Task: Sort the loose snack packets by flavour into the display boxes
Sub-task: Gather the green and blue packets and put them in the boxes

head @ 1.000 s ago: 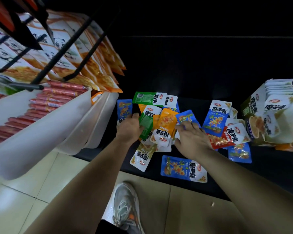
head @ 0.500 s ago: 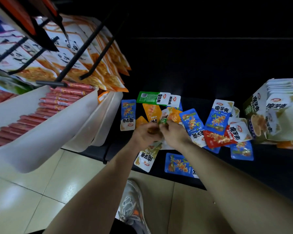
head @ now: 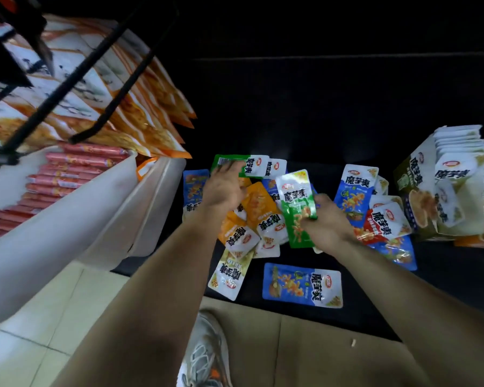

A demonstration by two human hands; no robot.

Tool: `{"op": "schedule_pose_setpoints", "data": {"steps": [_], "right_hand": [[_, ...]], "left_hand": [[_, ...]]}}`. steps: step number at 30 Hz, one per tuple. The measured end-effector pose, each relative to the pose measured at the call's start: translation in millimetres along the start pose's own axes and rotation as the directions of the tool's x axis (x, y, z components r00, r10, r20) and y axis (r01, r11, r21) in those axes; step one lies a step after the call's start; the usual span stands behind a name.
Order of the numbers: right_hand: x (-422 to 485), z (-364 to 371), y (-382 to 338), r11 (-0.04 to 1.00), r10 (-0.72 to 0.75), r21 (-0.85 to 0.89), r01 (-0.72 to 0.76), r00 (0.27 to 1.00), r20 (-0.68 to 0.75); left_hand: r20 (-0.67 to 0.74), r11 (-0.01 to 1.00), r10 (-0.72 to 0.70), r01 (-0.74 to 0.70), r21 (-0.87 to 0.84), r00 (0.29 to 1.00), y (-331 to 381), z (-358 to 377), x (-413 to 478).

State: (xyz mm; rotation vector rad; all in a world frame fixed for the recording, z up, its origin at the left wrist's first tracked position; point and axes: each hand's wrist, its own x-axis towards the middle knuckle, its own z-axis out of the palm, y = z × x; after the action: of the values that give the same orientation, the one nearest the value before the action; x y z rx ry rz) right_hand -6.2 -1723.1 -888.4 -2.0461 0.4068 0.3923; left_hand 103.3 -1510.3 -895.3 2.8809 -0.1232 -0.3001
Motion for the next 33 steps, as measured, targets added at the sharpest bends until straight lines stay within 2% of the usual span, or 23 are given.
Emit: {"op": "schedule_pose_setpoints", "data": {"steps": [3, 4, 7, 10, 13, 16, 19, 21, 24, 31, 33], "right_hand": [[1.6, -12.4, 10.6, 1.0, 0.006, 0.022, -0.006, 1.0, -0.013], [1.1, -14.9, 12.6, 0.999, 0.008, 0.031, -0.008, 1.0, -0.001], [2.5, -18.1, 17.4, 0.999, 0.018, 0.031, -0.019, 1.0, 0.019], [3.6, -18.1, 17.5, 0.999, 0.001, 0.039, -0.002, 1.0, 0.012], [1.3, -19.0, 11.2, 0.998, -0.047, 0.04, 0.047, 0.999, -0.003], [-2.5, -22.7, 2.6, 0.984, -0.038, 0.177, 0.039, 0.999, -0.007], [-6.7, -28.3, -6.4, 0.945, -0.046, 0.324, 0.046, 0.999, -0.009], [-11.9, -32.0, -10.6, 0.922, -0.046, 0.384, 0.047, 0.999, -0.012], [-22.0, -38.9, -9.5, 0.914, -0.046, 0.401, 0.058, 0.998, -0.039], [-30.1, -54.9, 11.2, 0.784, 0.033, 0.619, -0.043, 0.999, 0.027], [-26.9, -55.2, 14.2, 0.814, 0.01, 0.579, -0.04, 0.998, 0.055]], "left_hand": [[0.14, 0.997, -0.079, 0.075, 0.031, 0.987, 7.4, 6.8, 22.3], [0.137, 0.995, -0.09, 0.083, 0.059, 0.987, 6.9, 10.1, 24.6], [-0.033, 0.987, 0.022, -0.017, 0.16, 0.999, 2.0, 18.5, 20.6], [-0.091, 0.994, 0.106, -0.106, 0.009, 0.99, -0.4, 14.6, 16.1], [-0.125, 0.993, 0.035, -0.048, -0.109, 0.992, 3.4, -10.2, 7.7], [-0.195, 0.942, -0.01, -0.056, -0.331, 0.981, 8.4, -36.6, -7.8], [-0.094, 0.776, -0.019, -0.045, -0.629, 0.995, 25.2, -48.0, -28.0], [0.018, 0.683, 0.007, 0.008, -0.731, 1.0, 40.4, -44.8, -42.8], [0.143, 0.634, 0.026, 0.095, -0.768, 0.989, 63.8, -34.0, -63.7], [0.246, 0.504, -0.005, 0.215, -0.837, 0.969, 93.2, -8.0, -82.0], [0.308, 0.446, 0.013, 0.27, -0.853, 0.951, 100.0, -5.5, -85.7]]}}
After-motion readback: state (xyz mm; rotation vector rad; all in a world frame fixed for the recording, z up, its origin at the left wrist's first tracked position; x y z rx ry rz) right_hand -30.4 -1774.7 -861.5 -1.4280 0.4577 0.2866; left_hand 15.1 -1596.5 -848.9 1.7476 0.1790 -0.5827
